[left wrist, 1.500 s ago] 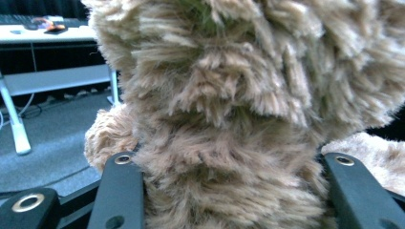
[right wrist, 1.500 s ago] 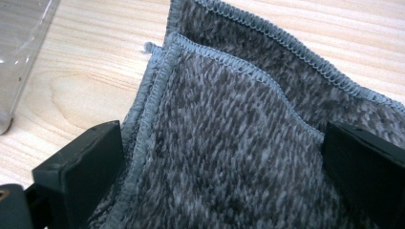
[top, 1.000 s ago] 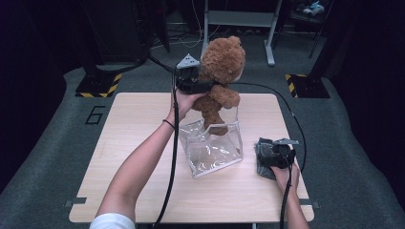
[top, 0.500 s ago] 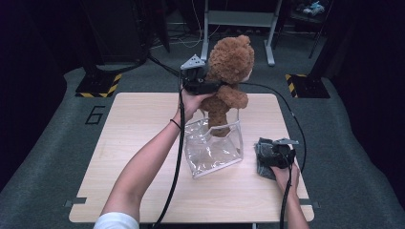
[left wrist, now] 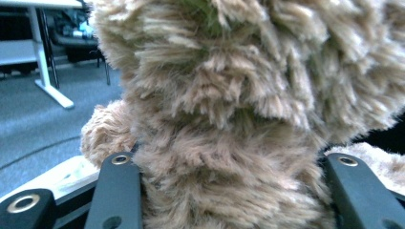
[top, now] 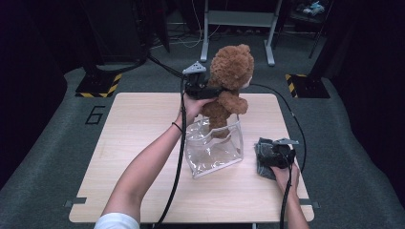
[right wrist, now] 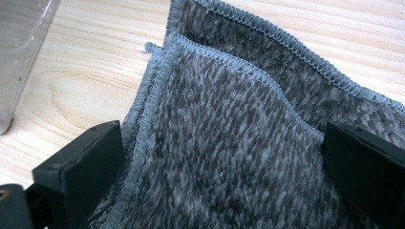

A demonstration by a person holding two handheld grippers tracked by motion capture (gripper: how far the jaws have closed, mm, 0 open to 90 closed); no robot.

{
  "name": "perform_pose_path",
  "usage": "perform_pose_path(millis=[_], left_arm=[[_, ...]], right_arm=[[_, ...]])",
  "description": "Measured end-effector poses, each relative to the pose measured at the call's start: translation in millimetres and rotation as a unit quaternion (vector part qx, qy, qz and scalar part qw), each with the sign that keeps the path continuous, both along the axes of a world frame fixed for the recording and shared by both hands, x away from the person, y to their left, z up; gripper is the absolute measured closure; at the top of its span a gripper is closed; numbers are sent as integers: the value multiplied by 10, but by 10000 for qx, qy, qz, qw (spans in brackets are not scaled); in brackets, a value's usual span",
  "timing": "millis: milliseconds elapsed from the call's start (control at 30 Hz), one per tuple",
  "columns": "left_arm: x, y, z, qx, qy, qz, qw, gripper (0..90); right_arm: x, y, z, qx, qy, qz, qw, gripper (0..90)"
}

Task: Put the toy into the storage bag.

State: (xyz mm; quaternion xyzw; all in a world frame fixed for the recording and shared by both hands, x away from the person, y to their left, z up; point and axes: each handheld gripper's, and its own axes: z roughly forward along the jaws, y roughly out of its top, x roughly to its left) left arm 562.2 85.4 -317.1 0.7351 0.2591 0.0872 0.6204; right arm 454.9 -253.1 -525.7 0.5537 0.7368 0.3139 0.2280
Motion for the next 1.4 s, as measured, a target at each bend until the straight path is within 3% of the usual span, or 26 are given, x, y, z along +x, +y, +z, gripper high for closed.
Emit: perform_pose_path(millis=[167,267,600,967,1200,1400], left_arm=[[-54,36,14,366,31,-131,9992,446],[-92,96,-14,453,65,-112,9989,441],[-111,351,-175,338,274,0,9991,428],[-145,350,-252,725,334,-237,9965,404],[-128,267,-342,1005,541,-348,9929,405],[-124,263,-327,1111,557,-382,9915,378]], right_arm=[[0,0,0,-4,3,0,10000,9],[0,0,0,-1,0,-2,10000,10],[-1,2,2,0,11,-7,10000,9],[-2,3,2,-3,11,-10,10000,10],[-3,2,2,-1,10,-7,10000,10],[-3,2,2,0,9,-8,10000,10]])
